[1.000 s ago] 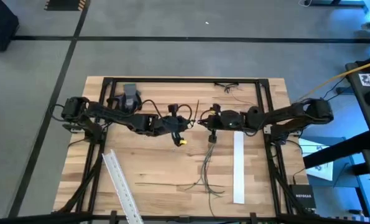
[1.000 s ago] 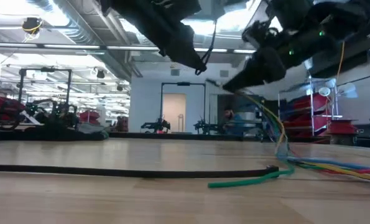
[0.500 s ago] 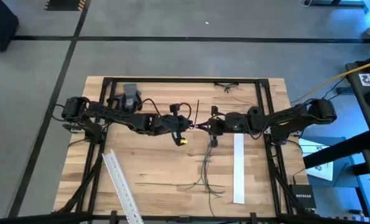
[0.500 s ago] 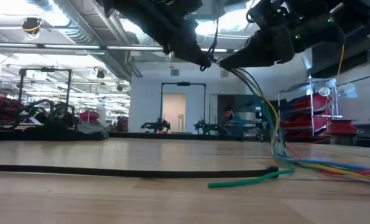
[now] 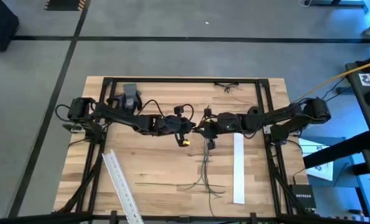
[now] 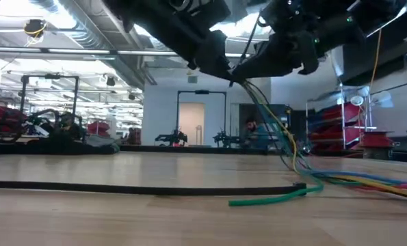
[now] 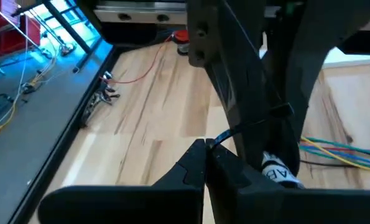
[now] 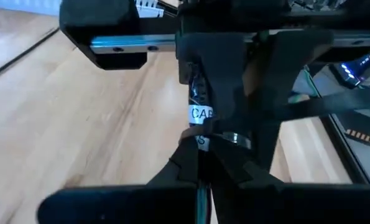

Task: Ziptie cables
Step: Wrap the top black zip tie on the colored cables

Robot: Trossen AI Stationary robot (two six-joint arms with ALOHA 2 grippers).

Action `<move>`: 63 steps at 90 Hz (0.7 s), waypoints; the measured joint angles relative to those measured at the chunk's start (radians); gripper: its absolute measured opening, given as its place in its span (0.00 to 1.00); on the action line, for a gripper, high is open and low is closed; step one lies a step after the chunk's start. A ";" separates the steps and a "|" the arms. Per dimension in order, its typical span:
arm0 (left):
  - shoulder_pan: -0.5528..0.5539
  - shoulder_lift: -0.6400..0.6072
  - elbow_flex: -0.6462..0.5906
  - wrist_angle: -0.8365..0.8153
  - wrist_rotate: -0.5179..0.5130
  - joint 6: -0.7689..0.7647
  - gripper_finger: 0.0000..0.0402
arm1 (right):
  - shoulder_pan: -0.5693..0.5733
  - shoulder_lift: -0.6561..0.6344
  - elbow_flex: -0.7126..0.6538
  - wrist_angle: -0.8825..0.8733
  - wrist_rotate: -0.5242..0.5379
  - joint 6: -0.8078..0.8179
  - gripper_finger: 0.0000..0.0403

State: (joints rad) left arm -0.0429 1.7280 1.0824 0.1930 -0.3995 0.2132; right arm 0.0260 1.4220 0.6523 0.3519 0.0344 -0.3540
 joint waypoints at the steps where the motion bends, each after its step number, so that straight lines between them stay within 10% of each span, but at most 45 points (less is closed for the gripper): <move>1: 0.001 0.000 0.000 0.007 0.002 -0.001 0.00 | 0.000 0.000 0.000 0.000 0.000 -0.001 0.03; 63: 0.033 0.041 0.004 0.037 0.097 -0.008 0.00 | 0.000 -0.021 0.035 -0.146 -0.001 -0.012 0.35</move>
State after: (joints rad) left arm -0.0096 1.7688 1.0865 0.2297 -0.3022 0.2054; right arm 0.0263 1.4014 0.6872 0.2058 0.0338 -0.3663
